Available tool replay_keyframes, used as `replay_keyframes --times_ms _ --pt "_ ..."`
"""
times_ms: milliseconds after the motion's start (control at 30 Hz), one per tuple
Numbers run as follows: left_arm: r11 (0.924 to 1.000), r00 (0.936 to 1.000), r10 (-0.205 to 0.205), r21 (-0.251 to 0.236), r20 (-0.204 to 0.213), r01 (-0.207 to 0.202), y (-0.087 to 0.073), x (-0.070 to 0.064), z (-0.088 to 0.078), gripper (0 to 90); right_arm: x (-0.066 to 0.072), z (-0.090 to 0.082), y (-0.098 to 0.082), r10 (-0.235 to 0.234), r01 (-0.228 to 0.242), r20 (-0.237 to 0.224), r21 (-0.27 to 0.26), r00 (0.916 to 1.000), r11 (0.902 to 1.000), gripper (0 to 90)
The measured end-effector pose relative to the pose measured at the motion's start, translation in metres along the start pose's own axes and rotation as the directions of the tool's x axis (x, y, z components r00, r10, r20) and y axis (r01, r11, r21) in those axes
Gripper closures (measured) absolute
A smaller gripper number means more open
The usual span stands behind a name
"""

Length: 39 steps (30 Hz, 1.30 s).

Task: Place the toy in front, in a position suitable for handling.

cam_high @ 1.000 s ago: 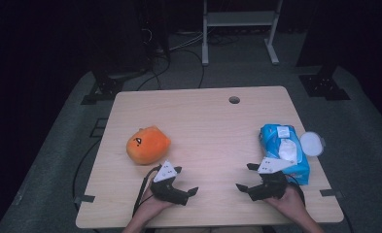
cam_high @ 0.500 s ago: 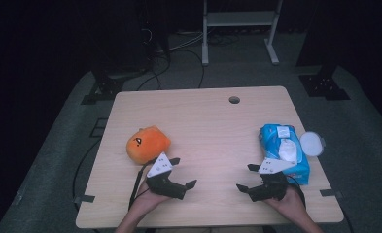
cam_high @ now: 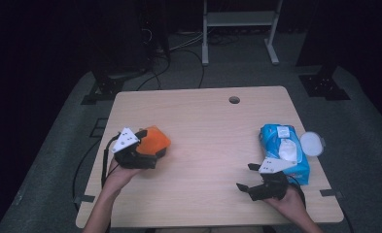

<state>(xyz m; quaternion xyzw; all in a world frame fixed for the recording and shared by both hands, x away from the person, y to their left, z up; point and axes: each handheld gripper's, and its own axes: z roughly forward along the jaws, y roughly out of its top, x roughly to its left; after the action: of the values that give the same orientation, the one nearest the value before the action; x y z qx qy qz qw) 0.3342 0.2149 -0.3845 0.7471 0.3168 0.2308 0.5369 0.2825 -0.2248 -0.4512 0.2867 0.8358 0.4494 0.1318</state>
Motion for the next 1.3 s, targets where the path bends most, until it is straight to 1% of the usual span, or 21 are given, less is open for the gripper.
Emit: replay_keyframes --times_ms 33,67,133,167,233,333,367,433,467,533,567,600,700,733,800,933,1033,1067,1133,1167,1300 --pt "1.0 1.0 0.0 0.0 0.0 0.0 0.0 0.0 0.0 3.0 0.0 0.0 0.0 0.0 0.0 0.0 0.0 1.0 1.0 15.4" --pt "1.0 0.9992 -0.008 0.003 -0.04 0.008 -0.003 0.01 -0.003 3.0 -0.001 0.0 0.0 0.001 -0.001 0.0 -0.001 1.0 1.0 15.4" --pt "0.9998 0.9984 -0.021 0.006 -0.053 0.021 -0.008 0.019 -0.005 3.0 -0.001 0.001 0.0 -0.004 0.004 -0.001 0.005 1.0 1.0 15.4" --pt "0.9998 0.9984 -0.021 0.006 -0.053 0.021 -0.008 0.019 -0.005 3.0 -0.001 0.001 0.0 -0.004 0.004 -0.001 0.005 1.0 1.0 15.4" --pt "0.999 0.996 -0.032 0.029 -0.084 0.034 -0.016 0.031 -0.005 3.0 0.0 0.002 0.001 -0.018 0.018 0.003 0.017 0.9998 0.9997 15.4" --pt "0.9981 0.9952 -0.041 0.043 -0.088 0.045 -0.021 0.037 -0.003 3.0 0.002 0.003 0.001 -0.023 0.023 -0.001 0.019 0.9997 0.9995 15.4" --pt "0.9963 0.9943 -0.045 0.068 -0.096 0.052 -0.025 0.043 0.0 3.0 0.002 0.004 0.001 -0.025 0.025 -0.003 0.023 0.9997 0.9994 15.4" --pt "0.9953 0.9941 -0.049 0.079 -0.097 0.056 -0.026 0.046 0.002 3.0 0.002 0.005 0.001 -0.025 0.025 -0.005 0.03 0.9997 0.9992 15.4" --pt "0.9919 0.9925 -0.056 0.108 -0.108 0.068 -0.03 0.053 0.008 3.0 0.002 0.005 0.001 -0.026 0.026 -0.004 0.032 0.9997 0.9991 15.4" --pt "0.9879 0.9898 -0.08 0.123 -0.118 0.094 -0.033 0.057 0.012 3.0 0.003 0.004 0.001 -0.031 0.031 -0.001 0.028 0.9995 0.9991 15.4" --pt "0.9879 0.9898 -0.08 0.123 -0.118 0.094 -0.033 0.057 0.012 3.0 0.003 0.004 0.001 -0.031 0.031 -0.001 0.028 0.9995 0.9991 15.4" --pt "0.9822 0.9881 -0.098 0.148 -0.119 0.115 -0.039 0.061 0.017 3.0 0.002 0.002 0.001 -0.028 0.028 -0.001 0.021 0.9996 0.9994 15.5" --pt "0.9779 0.9893 -0.103 0.171 -0.103 0.12 -0.045 0.062 0.021 1.7 0.001 0.002 0.0 -0.017 0.017 -0.002 0.025 0.9999 0.9996 15.5" --pt "0.981 0.9889 -0.107 0.151 -0.103 0.122 -0.05 0.061 0.022 1.7 0.0 0.003 0.0 -0.017 0.017 -0.003 0.027 0.9999 0.9995 15.4" --pt "0.9831 0.9897 -0.103 0.141 -0.1 0.117 -0.053 0.059 0.021 1.7 0.001 0.002 0.001 -0.02 0.02 -0.003 0.026 0.9998 0.9995 15.4" --pt "0.9822 0.9914 -0.088 0.157 -0.097 0.102 -0.056 0.058 0.019 3.3 0.003 0.003 0.001 -0.024 0.024 -0.004 0.024 0.9997 0.9994 15.4" --pt "0.979 0.9905 -0.076 0.18 -0.114 0.096 -0.054 0.057 0.018 12.2 0.003 0.004 0.001 -0.027 0.027 -0.005 0.031 0.9996 0.9992 15.5" --pt "0.9767 0.9897 -0.072 0.193 -0.124 0.095 -0.051 0.056 0.017 12.2 0.003 0.004 0.002 -0.028 0.028 -0.004 0.031 0.9996 0.9991 15.4" --pt "0.9754 0.99 -0.048 0.208 -0.133 0.075 -0.047 0.054 0.016 21.2 0.003 0.002 0.002 -0.032 0.032 0.0 0.025 0.9995 0.9992 15.5" --pt "0.9744 0.9912 -0.042 0.214 -0.126 0.068 -0.043 0.052 0.015 28.6 0.003 0.001 0.002 -0.033 0.033 0.004 0.022 0.9994 0.9992 15.5" --pt "0.9752 0.9911 -0.043 0.21 -0.126 0.069 -0.038 0.052 0.013 35.4 0.001 0.0 0.002 -0.03 0.03 0.006 0.019 0.9995 0.9994 15.5"
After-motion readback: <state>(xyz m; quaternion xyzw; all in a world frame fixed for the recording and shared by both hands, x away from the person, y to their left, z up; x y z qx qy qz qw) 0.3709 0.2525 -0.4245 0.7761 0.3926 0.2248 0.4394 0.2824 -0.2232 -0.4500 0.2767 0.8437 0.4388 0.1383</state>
